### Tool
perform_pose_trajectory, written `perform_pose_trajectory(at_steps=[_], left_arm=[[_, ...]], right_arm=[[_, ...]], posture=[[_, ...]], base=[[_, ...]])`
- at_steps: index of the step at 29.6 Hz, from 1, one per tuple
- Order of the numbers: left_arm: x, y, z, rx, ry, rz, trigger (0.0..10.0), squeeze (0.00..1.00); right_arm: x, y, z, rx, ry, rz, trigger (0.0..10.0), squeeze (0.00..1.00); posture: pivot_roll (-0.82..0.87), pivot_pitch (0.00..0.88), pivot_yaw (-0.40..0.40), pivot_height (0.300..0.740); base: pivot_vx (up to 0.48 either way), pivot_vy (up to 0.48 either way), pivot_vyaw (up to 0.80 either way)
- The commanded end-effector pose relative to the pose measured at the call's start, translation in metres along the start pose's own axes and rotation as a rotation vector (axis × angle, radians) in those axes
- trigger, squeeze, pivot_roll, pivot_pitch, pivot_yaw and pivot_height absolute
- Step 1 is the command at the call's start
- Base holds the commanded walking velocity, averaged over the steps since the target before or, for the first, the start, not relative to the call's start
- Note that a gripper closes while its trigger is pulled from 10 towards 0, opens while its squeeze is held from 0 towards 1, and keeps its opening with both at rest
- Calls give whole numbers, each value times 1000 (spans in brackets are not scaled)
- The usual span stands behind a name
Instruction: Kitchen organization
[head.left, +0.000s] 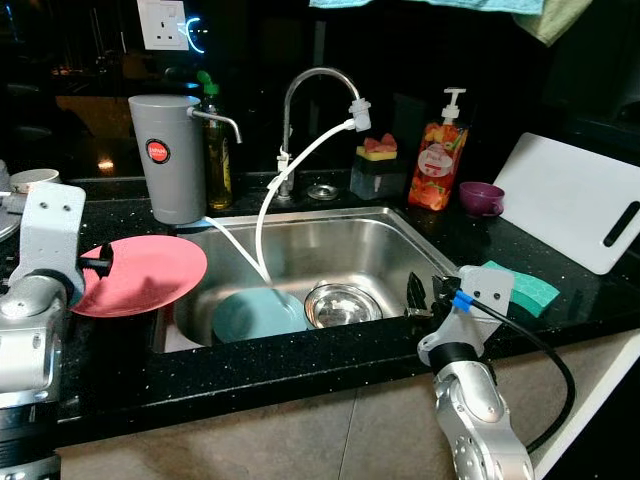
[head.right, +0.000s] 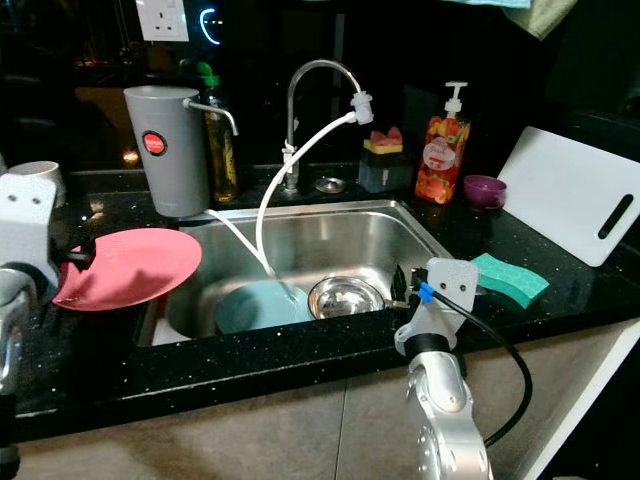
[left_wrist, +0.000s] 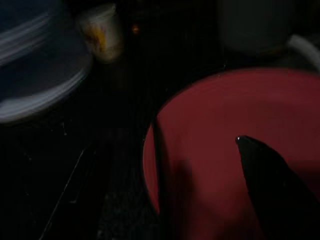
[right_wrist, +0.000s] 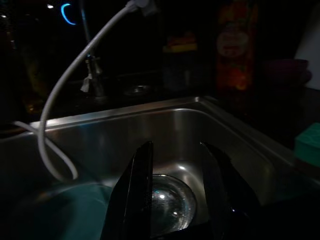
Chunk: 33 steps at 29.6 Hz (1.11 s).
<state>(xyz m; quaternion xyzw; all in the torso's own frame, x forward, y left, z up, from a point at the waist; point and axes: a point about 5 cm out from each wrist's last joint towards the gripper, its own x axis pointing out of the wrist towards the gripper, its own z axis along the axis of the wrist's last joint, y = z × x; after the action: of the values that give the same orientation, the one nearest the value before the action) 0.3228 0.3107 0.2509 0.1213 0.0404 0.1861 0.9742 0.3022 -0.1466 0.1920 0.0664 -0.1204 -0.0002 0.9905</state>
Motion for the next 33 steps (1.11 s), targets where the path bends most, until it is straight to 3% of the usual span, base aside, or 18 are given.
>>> perform_pose_trajectory(at_steps=[1, 9, 15, 16, 20, 31, 33], left_arm=[[6, 13, -16, -2, 77, 6, 10000, 0], [8, 19, -25, -11, 142, -15, 10000, 0], [8, 18, -27, -68, 162, -38, 10000, 0], [10, 17, -31, -115, 184, -49, 10000, 0], [10, 16, -33, -129, 192, -50, 10000, 0], [10, 18, -47, -231, 257, 7, 10000, 0], [10, 18, -49, -244, 266, 14, 9490, 0]], right_arm=[[-1, 0, -1, -2, 1, -5, 10000, 0], [-1, -5, 0, -10, -3, -19, 10000, 0], [-2, -5, -1, -10, -1, -22, 10000, 0], [-2, -4, -1, -9, 0, -21, 10000, 0], [-2, -4, -1, -8, 0, -20, 10000, 0], [0, -5, 0, -11, -4, -16, 10000, 0], [0, -5, 0, -11, -5, -15, 10000, 0]], posture=[[114, 22, -54, 740], [114, 24, -52, 740], [114, 26, -46, 740], [114, 23, -45, 740], [114, 23, -45, 740], [114, 17, -50, 740], [114, 16, -51, 740]], base=[[0, 0, 0], [0, 0, 0], [0, 0, 0], [0, 0, 0], [0, 0, 0], [0, 0, 0], [0, 0, 0]])
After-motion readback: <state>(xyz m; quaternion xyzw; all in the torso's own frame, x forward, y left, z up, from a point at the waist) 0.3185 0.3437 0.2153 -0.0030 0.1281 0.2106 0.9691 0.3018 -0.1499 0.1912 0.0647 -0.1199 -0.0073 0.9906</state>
